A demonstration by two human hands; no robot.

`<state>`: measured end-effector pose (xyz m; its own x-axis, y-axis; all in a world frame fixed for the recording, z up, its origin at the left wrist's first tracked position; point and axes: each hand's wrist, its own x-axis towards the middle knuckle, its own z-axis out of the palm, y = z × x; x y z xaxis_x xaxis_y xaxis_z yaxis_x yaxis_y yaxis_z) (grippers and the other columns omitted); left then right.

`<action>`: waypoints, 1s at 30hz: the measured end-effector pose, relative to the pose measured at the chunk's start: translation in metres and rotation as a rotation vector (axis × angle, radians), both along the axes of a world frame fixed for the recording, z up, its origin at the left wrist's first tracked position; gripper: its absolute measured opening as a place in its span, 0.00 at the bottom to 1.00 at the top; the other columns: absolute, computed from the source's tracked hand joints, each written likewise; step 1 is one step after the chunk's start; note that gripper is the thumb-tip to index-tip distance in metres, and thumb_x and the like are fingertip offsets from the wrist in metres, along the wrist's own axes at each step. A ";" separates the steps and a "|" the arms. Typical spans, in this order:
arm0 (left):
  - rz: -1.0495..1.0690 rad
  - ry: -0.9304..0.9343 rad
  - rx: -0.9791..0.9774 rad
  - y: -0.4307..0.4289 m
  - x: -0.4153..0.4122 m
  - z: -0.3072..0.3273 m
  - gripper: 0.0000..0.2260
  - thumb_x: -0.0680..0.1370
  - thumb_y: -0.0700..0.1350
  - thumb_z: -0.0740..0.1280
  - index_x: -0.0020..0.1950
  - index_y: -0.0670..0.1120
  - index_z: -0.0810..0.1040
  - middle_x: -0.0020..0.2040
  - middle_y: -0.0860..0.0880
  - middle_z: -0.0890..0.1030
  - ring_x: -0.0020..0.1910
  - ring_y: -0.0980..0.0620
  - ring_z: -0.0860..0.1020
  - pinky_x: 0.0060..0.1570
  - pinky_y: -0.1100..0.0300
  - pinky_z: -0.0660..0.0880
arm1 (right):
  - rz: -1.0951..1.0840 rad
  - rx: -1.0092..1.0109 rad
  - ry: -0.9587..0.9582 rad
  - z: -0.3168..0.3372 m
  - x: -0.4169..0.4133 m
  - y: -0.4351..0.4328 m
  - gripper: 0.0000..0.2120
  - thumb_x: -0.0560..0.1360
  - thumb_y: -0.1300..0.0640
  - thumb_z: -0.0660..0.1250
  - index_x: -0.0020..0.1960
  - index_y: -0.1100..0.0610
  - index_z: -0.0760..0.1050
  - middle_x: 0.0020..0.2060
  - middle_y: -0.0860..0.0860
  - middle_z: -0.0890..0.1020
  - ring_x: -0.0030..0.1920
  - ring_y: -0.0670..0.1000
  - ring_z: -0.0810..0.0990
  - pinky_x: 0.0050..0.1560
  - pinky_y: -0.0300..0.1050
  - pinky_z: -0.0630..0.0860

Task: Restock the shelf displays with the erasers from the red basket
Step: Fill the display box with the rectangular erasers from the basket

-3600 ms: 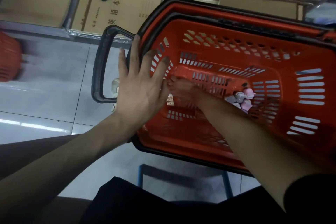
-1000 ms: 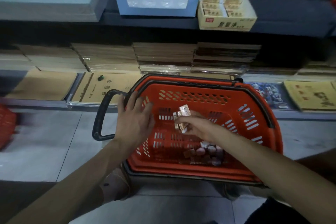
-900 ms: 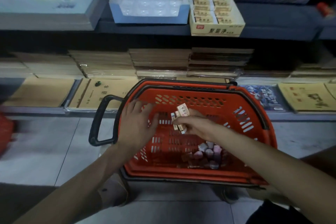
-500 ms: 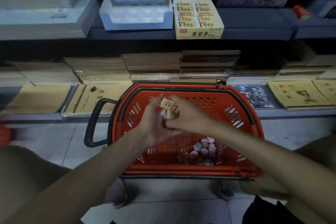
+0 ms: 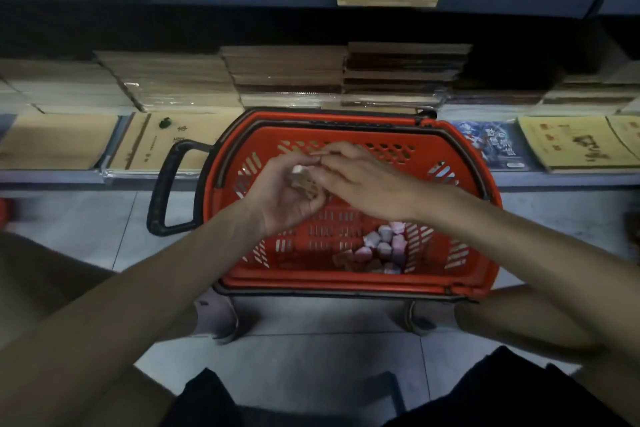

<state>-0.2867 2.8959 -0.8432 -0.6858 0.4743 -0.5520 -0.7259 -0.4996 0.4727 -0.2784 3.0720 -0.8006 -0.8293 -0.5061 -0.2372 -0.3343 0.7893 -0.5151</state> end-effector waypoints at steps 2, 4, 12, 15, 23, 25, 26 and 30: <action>0.027 -0.001 -0.018 -0.012 -0.001 -0.005 0.09 0.72 0.39 0.66 0.50 0.41 0.82 0.40 0.45 0.79 0.39 0.49 0.79 0.35 0.62 0.80 | -0.100 -0.193 0.014 -0.016 -0.005 0.005 0.22 0.86 0.43 0.53 0.73 0.51 0.74 0.65 0.46 0.75 0.68 0.46 0.71 0.72 0.43 0.65; 0.018 0.053 -0.130 -0.027 0.000 -0.013 0.12 0.73 0.37 0.65 0.53 0.43 0.83 0.42 0.44 0.79 0.40 0.49 0.78 0.36 0.60 0.79 | -0.166 -0.203 0.000 -0.043 -0.012 0.012 0.18 0.86 0.46 0.57 0.67 0.52 0.78 0.58 0.46 0.77 0.63 0.48 0.75 0.67 0.44 0.69; -0.101 0.052 -0.432 -0.058 0.024 -0.051 0.12 0.78 0.40 0.61 0.53 0.43 0.83 0.39 0.45 0.76 0.32 0.50 0.75 0.29 0.61 0.76 | -0.007 0.410 -0.298 -0.176 -0.011 0.032 0.12 0.77 0.53 0.70 0.60 0.55 0.81 0.53 0.51 0.84 0.54 0.55 0.83 0.51 0.45 0.77; -0.107 0.056 -0.464 -0.054 0.039 -0.054 0.11 0.78 0.39 0.61 0.52 0.43 0.84 0.37 0.46 0.78 0.31 0.50 0.76 0.29 0.60 0.76 | 0.088 0.547 -0.368 -0.210 0.005 0.035 0.12 0.80 0.59 0.65 0.62 0.56 0.80 0.57 0.52 0.83 0.57 0.57 0.82 0.51 0.43 0.76; -0.082 -0.212 -0.558 -0.046 0.072 -0.081 0.12 0.76 0.40 0.63 0.55 0.43 0.84 0.36 0.47 0.79 0.31 0.51 0.76 0.30 0.61 0.75 | 0.410 0.644 -0.088 -0.270 0.024 0.026 0.30 0.79 0.62 0.65 0.80 0.57 0.62 0.80 0.58 0.59 0.78 0.61 0.61 0.75 0.54 0.66; -0.086 -0.247 -0.560 -0.047 0.076 -0.086 0.13 0.76 0.41 0.62 0.55 0.43 0.84 0.36 0.47 0.78 0.29 0.51 0.76 0.29 0.61 0.75 | 0.563 0.740 0.010 -0.275 0.021 0.022 0.28 0.80 0.59 0.64 0.79 0.56 0.65 0.80 0.57 0.60 0.78 0.61 0.60 0.76 0.55 0.64; -0.085 -0.256 -0.551 -0.048 0.077 -0.087 0.13 0.76 0.41 0.62 0.56 0.42 0.84 0.36 0.47 0.78 0.29 0.51 0.76 0.29 0.61 0.75 | 0.608 0.772 0.059 -0.281 0.020 0.023 0.25 0.81 0.57 0.62 0.78 0.55 0.66 0.78 0.56 0.64 0.77 0.61 0.63 0.75 0.55 0.64; -0.065 -0.261 -0.528 -0.049 0.079 -0.088 0.14 0.77 0.41 0.61 0.58 0.42 0.82 0.38 0.46 0.78 0.32 0.51 0.76 0.32 0.60 0.74 | 0.705 0.831 0.111 -0.304 0.023 0.027 0.21 0.76 0.52 0.56 0.59 0.49 0.85 0.54 0.47 0.85 0.56 0.53 0.83 0.59 0.48 0.79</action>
